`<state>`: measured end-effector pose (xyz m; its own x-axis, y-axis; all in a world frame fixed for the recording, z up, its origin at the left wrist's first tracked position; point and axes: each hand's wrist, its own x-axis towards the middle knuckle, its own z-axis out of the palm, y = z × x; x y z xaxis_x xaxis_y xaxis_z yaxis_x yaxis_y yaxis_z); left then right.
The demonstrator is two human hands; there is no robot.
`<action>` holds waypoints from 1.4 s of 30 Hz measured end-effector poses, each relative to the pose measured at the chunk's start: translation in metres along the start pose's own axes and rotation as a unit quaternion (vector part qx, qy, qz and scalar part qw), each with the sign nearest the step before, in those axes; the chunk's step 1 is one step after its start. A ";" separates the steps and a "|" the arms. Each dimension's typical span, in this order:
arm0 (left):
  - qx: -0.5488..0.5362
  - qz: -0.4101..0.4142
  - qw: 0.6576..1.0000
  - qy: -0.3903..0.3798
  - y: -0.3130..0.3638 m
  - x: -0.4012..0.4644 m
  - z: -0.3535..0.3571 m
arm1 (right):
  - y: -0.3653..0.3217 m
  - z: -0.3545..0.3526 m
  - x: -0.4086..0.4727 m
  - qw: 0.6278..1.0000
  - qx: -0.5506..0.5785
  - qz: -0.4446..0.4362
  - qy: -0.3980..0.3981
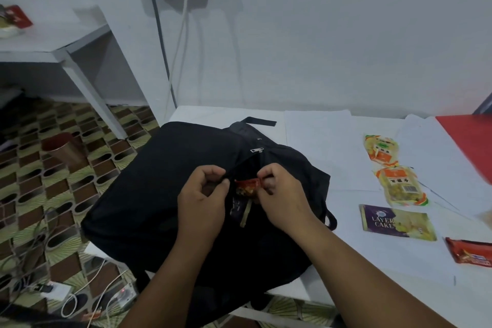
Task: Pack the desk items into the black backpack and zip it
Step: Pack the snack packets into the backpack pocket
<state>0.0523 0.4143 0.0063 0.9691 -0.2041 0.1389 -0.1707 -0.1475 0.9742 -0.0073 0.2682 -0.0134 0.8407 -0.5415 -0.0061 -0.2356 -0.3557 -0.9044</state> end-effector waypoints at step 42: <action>0.415 0.151 0.897 -0.011 -0.062 -0.047 0.078 | 0.122 -0.186 -0.034 0.941 -0.338 0.007 0.005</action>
<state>0.0031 0.3576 -0.0742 0.8536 -0.3739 0.3627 -0.5083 -0.7501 0.4231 -0.1558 0.1011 -0.0445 0.8316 -0.5553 -0.0098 -0.5057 -0.7498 -0.4267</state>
